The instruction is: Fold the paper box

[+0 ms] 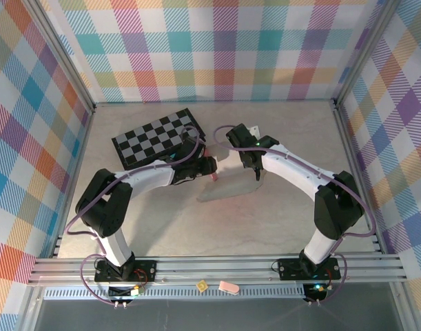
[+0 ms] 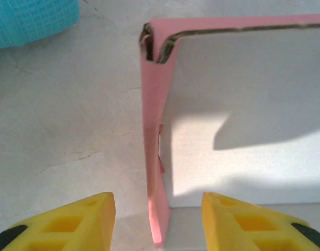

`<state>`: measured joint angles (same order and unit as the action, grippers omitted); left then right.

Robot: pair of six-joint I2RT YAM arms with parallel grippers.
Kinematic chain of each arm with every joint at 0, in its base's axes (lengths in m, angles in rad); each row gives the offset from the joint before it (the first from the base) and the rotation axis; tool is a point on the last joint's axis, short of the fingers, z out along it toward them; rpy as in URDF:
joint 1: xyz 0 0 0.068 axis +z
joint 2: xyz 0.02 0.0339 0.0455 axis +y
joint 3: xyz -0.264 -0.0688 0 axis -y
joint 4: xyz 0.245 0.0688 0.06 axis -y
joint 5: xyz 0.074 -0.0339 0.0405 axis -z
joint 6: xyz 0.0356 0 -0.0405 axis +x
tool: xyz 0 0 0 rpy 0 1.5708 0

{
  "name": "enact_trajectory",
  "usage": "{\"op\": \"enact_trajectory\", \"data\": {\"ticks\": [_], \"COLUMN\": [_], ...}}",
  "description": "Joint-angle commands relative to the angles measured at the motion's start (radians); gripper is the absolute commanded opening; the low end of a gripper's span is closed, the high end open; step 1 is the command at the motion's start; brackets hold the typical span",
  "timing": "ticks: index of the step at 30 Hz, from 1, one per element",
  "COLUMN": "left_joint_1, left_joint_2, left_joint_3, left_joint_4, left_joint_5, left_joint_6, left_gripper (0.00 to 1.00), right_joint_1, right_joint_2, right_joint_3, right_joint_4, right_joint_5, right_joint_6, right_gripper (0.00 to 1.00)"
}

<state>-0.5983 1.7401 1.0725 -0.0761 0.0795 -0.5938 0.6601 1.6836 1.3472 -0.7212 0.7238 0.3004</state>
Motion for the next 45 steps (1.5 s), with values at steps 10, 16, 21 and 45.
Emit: {"op": "enact_trajectory", "data": {"ticks": [10,16,21,45], "left_joint_1": [0.034,0.034,0.029,-0.060], "left_joint_2": [0.079,0.121,0.142,0.185], "left_joint_3": [0.019,0.048,0.071,0.165], "left_joint_4": [0.092,0.085,0.071,-0.252], "left_joint_5": [0.118,0.097,0.070,-0.232], "left_joint_6": [-0.008,0.003,0.010,-0.053], "left_gripper": [0.32,0.26,0.18,0.00], "right_joint_1": [-0.011,-0.014,-0.014,-0.016], "right_joint_2": [-0.002,0.006,0.006,0.028], "right_joint_3": [0.012,0.020,0.022,0.040], "right_joint_4": [-0.023,-0.019,-0.018,-0.037], "right_joint_5": [-0.008,-0.046,-0.047,-0.044], "right_joint_6": [0.025,0.023,0.021,0.036], "right_gripper": [0.00,0.00,0.00,0.00]}}
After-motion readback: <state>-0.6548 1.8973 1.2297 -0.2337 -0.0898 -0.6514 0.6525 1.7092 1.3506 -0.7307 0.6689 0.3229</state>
